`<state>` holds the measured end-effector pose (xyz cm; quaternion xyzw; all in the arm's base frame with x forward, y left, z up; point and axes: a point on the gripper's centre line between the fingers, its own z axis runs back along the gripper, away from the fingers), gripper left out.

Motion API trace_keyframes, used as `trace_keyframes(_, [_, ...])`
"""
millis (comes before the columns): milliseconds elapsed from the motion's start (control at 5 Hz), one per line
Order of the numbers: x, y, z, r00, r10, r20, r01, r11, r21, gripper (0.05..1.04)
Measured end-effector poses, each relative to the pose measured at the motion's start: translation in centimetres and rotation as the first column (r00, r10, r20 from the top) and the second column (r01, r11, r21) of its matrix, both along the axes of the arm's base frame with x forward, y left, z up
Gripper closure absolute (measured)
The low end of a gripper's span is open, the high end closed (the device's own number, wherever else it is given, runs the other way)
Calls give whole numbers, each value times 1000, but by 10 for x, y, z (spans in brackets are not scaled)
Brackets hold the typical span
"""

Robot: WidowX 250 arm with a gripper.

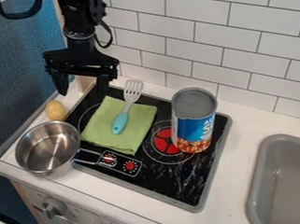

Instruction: Put the blue spatula on the right side of the blue can

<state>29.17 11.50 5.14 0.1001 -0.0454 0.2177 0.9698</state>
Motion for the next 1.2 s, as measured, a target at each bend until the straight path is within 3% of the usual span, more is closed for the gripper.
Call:
trace_keyframes(200, [-1, 0, -11, 1000, -3, -27, 2, 1000, -8, 82])
trace_keyframes(600, [46, -8, -27, 990, -131, 57, 130, 991, 23, 82])
trace_keyframes(1200, [38, -32, -46, 979, -194, -56, 191, 980, -47, 83])
